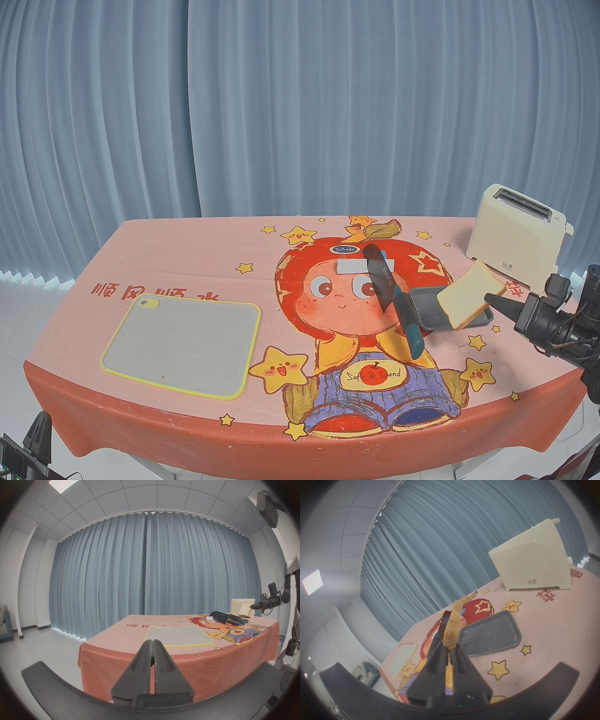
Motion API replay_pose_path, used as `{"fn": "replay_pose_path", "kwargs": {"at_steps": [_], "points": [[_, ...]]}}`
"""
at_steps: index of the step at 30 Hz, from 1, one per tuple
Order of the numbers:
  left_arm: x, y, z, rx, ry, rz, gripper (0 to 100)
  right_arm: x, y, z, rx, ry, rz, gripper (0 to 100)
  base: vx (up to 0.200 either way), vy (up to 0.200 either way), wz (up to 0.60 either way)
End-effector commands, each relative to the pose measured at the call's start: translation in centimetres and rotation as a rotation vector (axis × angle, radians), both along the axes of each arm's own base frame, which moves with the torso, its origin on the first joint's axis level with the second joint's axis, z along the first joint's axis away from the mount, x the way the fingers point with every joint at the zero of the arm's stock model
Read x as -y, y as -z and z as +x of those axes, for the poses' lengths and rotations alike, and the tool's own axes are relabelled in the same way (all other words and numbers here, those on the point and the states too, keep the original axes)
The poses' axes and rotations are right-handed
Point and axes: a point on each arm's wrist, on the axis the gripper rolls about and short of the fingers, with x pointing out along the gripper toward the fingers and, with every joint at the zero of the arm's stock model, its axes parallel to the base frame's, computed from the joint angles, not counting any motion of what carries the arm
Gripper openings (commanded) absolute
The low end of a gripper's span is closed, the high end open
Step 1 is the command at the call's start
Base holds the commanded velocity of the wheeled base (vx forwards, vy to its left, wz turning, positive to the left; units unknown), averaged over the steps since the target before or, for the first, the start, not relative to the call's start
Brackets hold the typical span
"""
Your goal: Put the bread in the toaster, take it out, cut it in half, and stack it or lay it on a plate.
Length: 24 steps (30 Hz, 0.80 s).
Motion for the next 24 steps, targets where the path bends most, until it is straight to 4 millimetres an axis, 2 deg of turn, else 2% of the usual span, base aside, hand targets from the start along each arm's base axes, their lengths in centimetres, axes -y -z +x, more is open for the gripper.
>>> {"fn": "replay_pose_path", "kwargs": {"at_steps": [1,14,24], "points": [[0.0,0.5,0.1,-0.011,-0.001,0.0,0,0.0,0.1,-0.1,0.014,0.01,-0.037,0,0.0,0.0,0.0],[0.0,0.5,0.1,-0.011,-0.001,0.0,0,0.3,-0.6,-0.6,0.102,0.0,-0.131,0,0.0,0.0,0.0],[0.0,0.5,0.1,-0.011,-0.001,0.0,0,0.5,-1.2,-1.0,0.217,-0.027,-0.29,0,0.0,0.0,0.0]]}}
